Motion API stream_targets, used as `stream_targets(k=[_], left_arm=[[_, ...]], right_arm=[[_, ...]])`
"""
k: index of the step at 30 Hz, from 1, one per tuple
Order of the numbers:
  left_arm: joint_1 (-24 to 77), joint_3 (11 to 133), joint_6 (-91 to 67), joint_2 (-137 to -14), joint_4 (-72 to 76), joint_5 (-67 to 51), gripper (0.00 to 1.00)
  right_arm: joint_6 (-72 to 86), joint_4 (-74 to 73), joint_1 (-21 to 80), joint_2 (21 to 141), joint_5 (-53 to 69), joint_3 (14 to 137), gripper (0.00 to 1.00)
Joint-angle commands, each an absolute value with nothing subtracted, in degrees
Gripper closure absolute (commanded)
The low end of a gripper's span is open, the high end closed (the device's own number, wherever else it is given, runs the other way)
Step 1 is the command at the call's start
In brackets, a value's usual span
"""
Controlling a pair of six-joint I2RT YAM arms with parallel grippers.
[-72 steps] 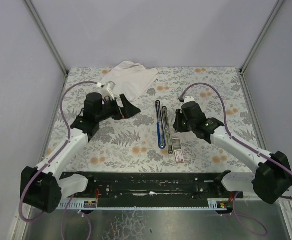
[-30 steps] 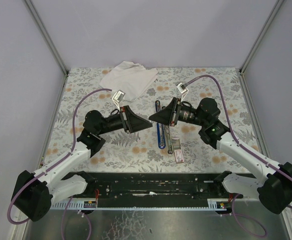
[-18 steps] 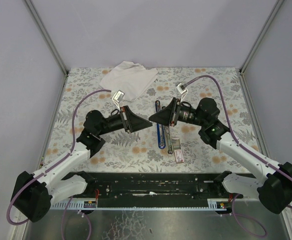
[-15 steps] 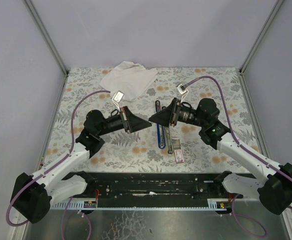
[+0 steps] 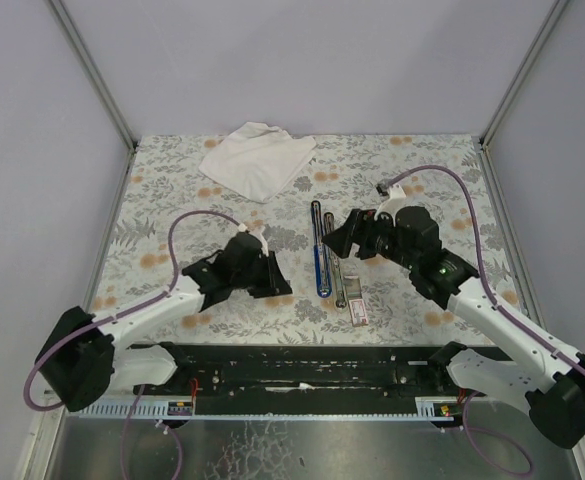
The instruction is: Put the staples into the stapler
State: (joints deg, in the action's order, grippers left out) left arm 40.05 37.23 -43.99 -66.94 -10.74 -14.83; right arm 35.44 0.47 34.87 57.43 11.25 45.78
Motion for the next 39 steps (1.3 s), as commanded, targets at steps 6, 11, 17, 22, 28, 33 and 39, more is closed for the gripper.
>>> stream_targets(k=[6,11,17,22,28,33,39], left_arm=[[47.6,42.0,-45.6,-76.7,-20.8,3.6,0.95],[50.4,43.4,-48.3,-82.3,-21.5,6.6,0.92],[53.2,46.7,-49.8,-87.6,-24.2,9.9,0.88],[54.4,48.2,-50.4,-90.1,-26.2,10.7,0.78],[55.3,49.1,-50.3,-92.8,-26.7,9.4,0.61],[55.4,47.7,-50.6,-92.9,-22.4,5.2,0.54],[55.6,44.4,-52.0,-92.5,-12.5,-1.9,0.53]], right_arm=[[25.2,-5.5,34.7,54.6,2.4,43.8,0.14],[24.7,-4.9,34.7,53.5,3.6,42.3,0.13],[23.7,-8.7,34.7,56.2,4.1,43.4,0.14],[23.5,-9.2,34.7,58.3,5.9,42.9,0.14],[24.4,-8.8,34.7,60.2,8.0,42.8,0.14],[25.2,-8.7,34.7,61.4,8.7,43.0,0.14],[26.8,-9.7,34.8,63.0,7.7,43.7,0.14]])
